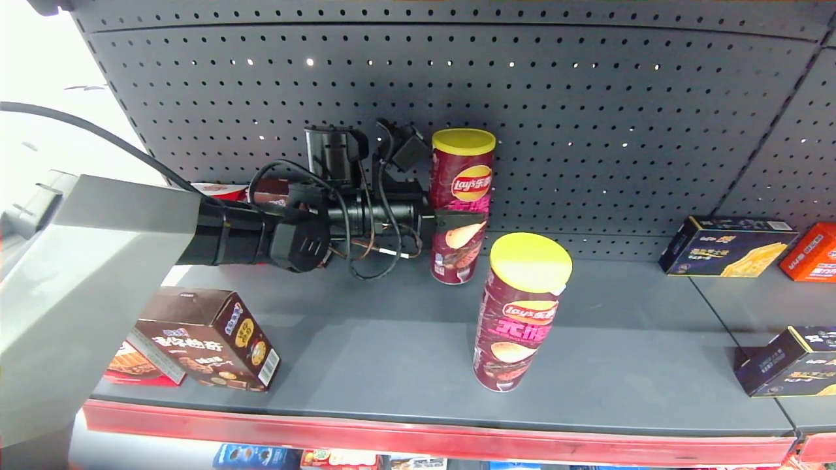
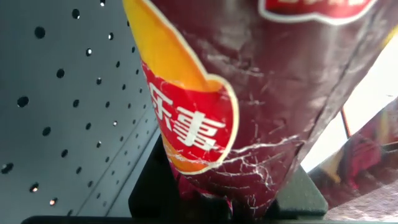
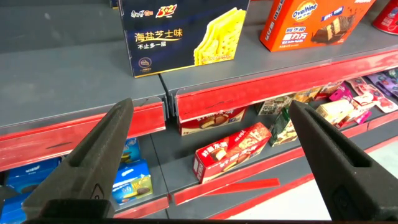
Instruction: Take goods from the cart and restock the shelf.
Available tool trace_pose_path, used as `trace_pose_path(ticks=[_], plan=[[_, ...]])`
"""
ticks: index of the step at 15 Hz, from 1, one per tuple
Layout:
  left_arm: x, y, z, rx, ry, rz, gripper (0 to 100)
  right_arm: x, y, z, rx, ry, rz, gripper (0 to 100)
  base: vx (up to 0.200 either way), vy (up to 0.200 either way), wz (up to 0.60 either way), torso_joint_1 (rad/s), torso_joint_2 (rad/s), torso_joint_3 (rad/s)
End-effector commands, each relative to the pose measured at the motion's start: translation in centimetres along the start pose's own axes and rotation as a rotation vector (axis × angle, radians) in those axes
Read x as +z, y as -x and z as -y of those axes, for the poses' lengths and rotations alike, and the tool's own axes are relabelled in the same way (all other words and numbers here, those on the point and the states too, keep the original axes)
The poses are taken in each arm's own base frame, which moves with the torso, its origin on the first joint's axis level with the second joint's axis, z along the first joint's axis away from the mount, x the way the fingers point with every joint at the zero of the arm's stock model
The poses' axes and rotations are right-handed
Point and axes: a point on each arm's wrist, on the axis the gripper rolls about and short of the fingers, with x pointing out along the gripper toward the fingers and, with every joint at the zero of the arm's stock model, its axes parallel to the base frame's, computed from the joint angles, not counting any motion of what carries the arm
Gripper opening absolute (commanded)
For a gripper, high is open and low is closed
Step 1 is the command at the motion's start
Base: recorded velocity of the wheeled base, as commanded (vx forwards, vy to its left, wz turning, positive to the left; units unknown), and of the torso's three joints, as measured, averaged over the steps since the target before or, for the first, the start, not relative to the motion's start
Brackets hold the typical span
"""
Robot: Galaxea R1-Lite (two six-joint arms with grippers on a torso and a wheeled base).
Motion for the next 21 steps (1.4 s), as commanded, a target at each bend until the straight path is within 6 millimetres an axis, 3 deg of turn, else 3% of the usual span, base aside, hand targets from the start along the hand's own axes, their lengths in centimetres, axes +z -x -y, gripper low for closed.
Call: trace_pose_path(ticks=[1, 13, 21], plan=[[-0.9, -0.4, -0.2, -0.005, 0.000, -0.011, 0, 0.0, 0.0, 0.0, 0.000, 0.000, -0.001, 100, 0.000, 0.000, 0.00, 0.000, 0.00, 0.000], [-3.9, -2.8, -1.1, -0.017, -0.002, -0.010, 0, 0.0, 0.0, 0.0, 0.000, 0.000, -0.001, 100, 0.000, 0.000, 0.00, 0.000, 0.00, 0.000], [-5.0, -3.0, -1.4, -0.015, 0.004, -0.016, 0, 0.0, 0.0, 0.0, 0.000, 0.000, -0.001, 100, 0.000, 0.000, 0.00, 0.000, 0.00, 0.000]])
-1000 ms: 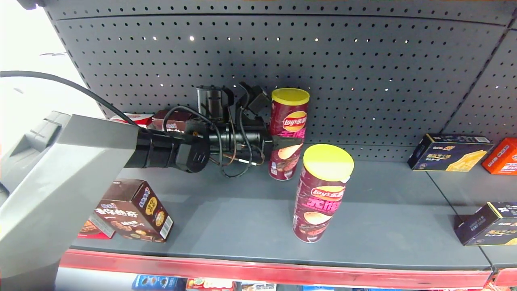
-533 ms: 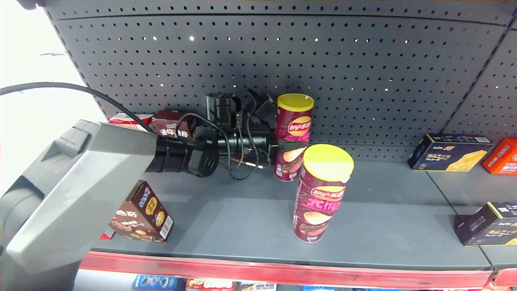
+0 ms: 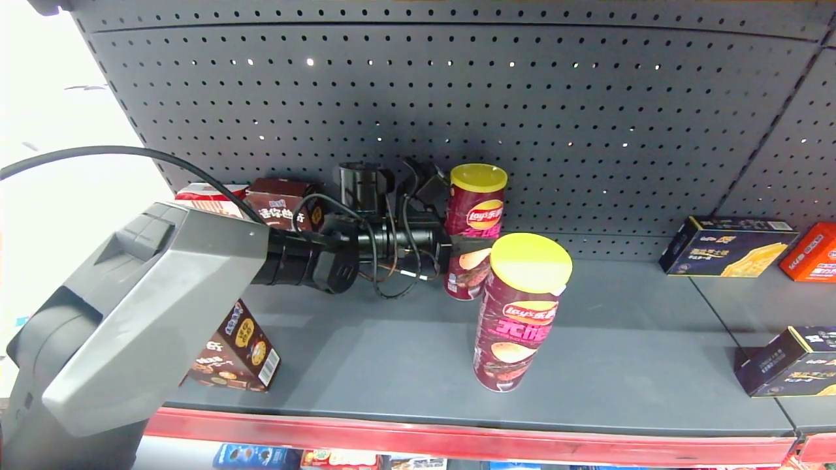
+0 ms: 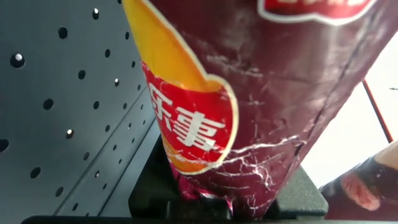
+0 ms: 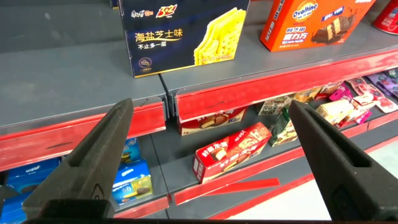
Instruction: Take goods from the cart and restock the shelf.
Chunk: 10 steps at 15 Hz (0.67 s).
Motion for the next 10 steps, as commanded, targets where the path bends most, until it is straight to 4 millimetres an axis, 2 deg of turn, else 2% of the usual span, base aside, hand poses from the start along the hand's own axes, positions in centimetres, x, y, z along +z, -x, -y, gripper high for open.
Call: trace_pose_path(ticks=[1, 5, 6, 9, 10], plan=[[-0.6, -0.1, -0.1, 0.000, 0.008, -0.006, 0, 0.0, 0.0, 0.0, 0.000, 0.001, -0.001, 100, 0.000, 0.000, 0.00, 0.000, 0.00, 0.000], [-0.7, -0.2, 0.0, -0.002, 0.005, -0.005, 0, 0.0, 0.0, 0.0, 0.000, 0.001, -0.001, 100, 0.000, 0.000, 0.00, 0.000, 0.00, 0.000], [-0.6, -0.3, 0.0, -0.002, 0.003, -0.001, 100, 0.0, 0.0, 0.0, 0.000, 0.001, -0.001, 100, 0.000, 0.000, 0.00, 0.000, 0.00, 0.000], [-0.1, 0.2, 0.0, -0.001, -0.009, 0.007, 100, 0.0, 0.0, 0.0, 0.000, 0.001, -0.001, 100, 0.000, 0.000, 0.00, 0.000, 0.00, 0.000], [0.8, 0.6, 0.1, 0.004, -0.020, 0.017, 100, 0.0, 0.0, 0.0, 0.000, 0.001, -0.001, 100, 0.000, 0.000, 0.00, 0.000, 0.00, 0.000]])
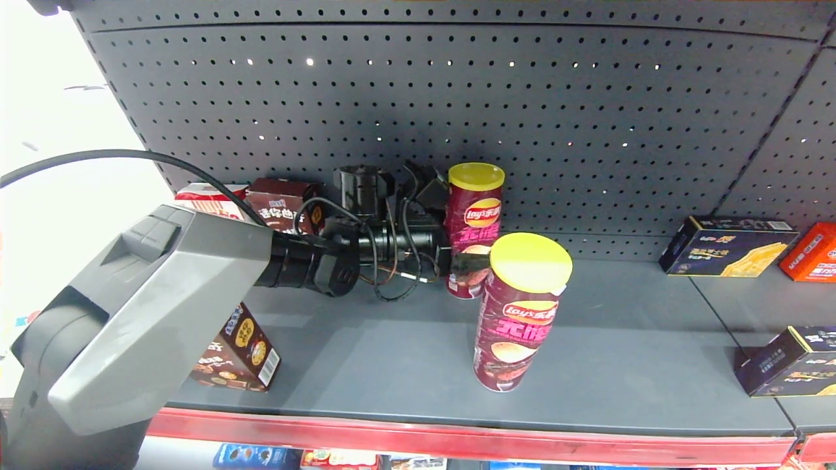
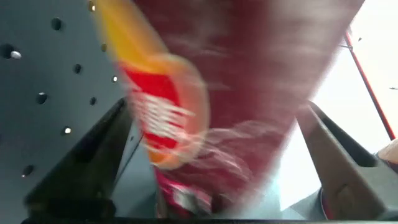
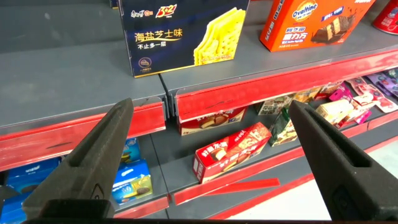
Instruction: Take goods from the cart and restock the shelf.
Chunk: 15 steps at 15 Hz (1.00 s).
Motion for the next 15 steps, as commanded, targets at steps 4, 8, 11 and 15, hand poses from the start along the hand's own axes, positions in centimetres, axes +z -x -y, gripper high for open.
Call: trace_pose_path(ticks=[4, 8, 11, 15], plan=[[3.2, 1.6, 1.2, 0.009, -0.035, 0.027, 100, 0.0, 0.0, 0.0, 0.000, 0.000, -0.001, 100, 0.000, 0.000, 0.00, 0.000, 0.00, 0.000], [4.5, 3.2, 3.0, 0.006, -0.049, 0.011, 100, 0.0, 0.0, 0.0, 0.000, 0.000, -0.001, 100, 0.000, 0.000, 0.00, 0.000, 0.00, 0.000], [6.0, 4.1, 3.8, 0.019, -0.051, 0.011, 100, 0.0, 0.0, 0.0, 0.000, 0.000, -0.001, 100, 0.000, 0.000, 0.00, 0.000, 0.00, 0.000], [7.3, 5.2, 4.2, 0.045, -0.032, -0.009, 100, 0.0, 0.0, 0.0, 0.000, 0.000, -0.001, 100, 0.000, 0.000, 0.00, 0.000, 0.00, 0.000]])
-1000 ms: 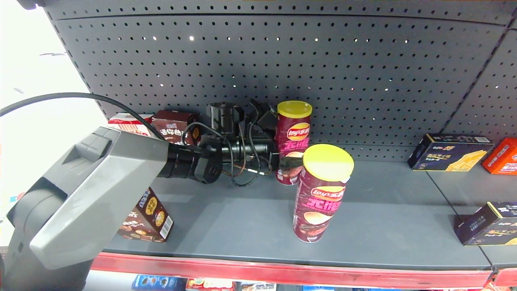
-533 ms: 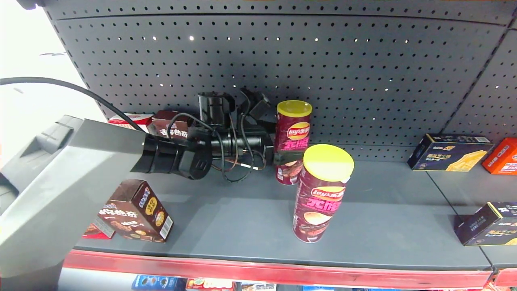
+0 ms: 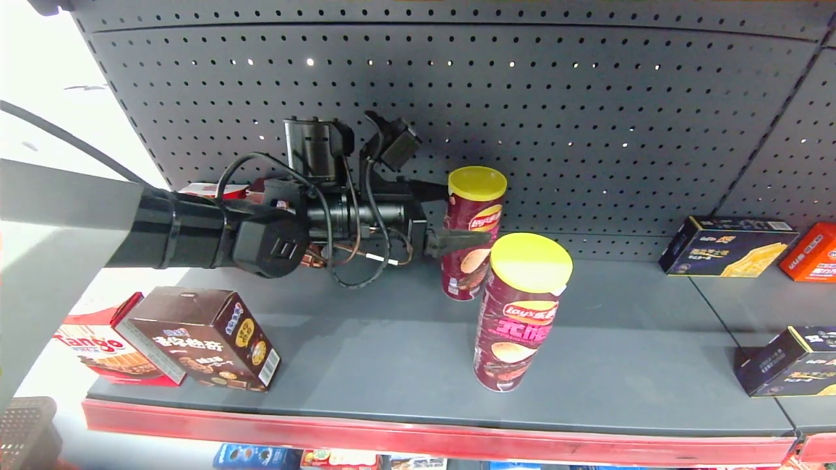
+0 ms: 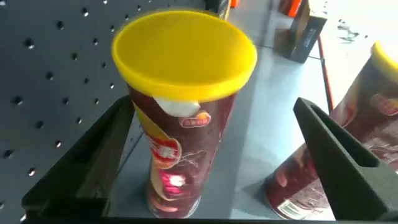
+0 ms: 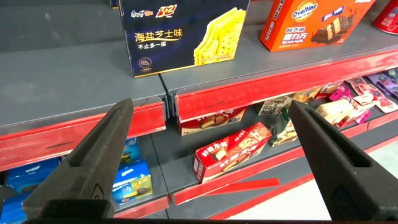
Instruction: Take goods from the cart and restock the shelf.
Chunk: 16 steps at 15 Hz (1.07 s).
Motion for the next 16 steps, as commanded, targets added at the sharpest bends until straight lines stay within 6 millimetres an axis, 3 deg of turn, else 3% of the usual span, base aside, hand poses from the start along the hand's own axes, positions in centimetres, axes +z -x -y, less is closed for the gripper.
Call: trace_pose_path(ticks=[1, 6, 10, 16], plan=[[1.3, 0.9, 0.2, 0.027, -0.009, 0.004, 100, 0.0, 0.0, 0.0, 0.000, 0.001, -0.001, 100, 0.000, 0.000, 0.00, 0.000, 0.00, 0.000], [0.9, 1.3, -0.3, 0.115, -0.019, -0.026, 100, 0.0, 0.0, 0.0, 0.000, 0.001, -0.001, 100, 0.000, 0.000, 0.00, 0.000, 0.00, 0.000], [-1.3, 1.4, -0.1, 0.276, -0.072, -0.138, 100, 0.0, 0.0, 0.0, 0.000, 0.001, -0.001, 100, 0.000, 0.000, 0.00, 0.000, 0.00, 0.000], [-1.4, 1.5, -0.4, 0.389, -0.148, -0.192, 100, 0.0, 0.0, 0.0, 0.000, 0.001, -0.001, 100, 0.000, 0.000, 0.00, 0.000, 0.00, 0.000]])
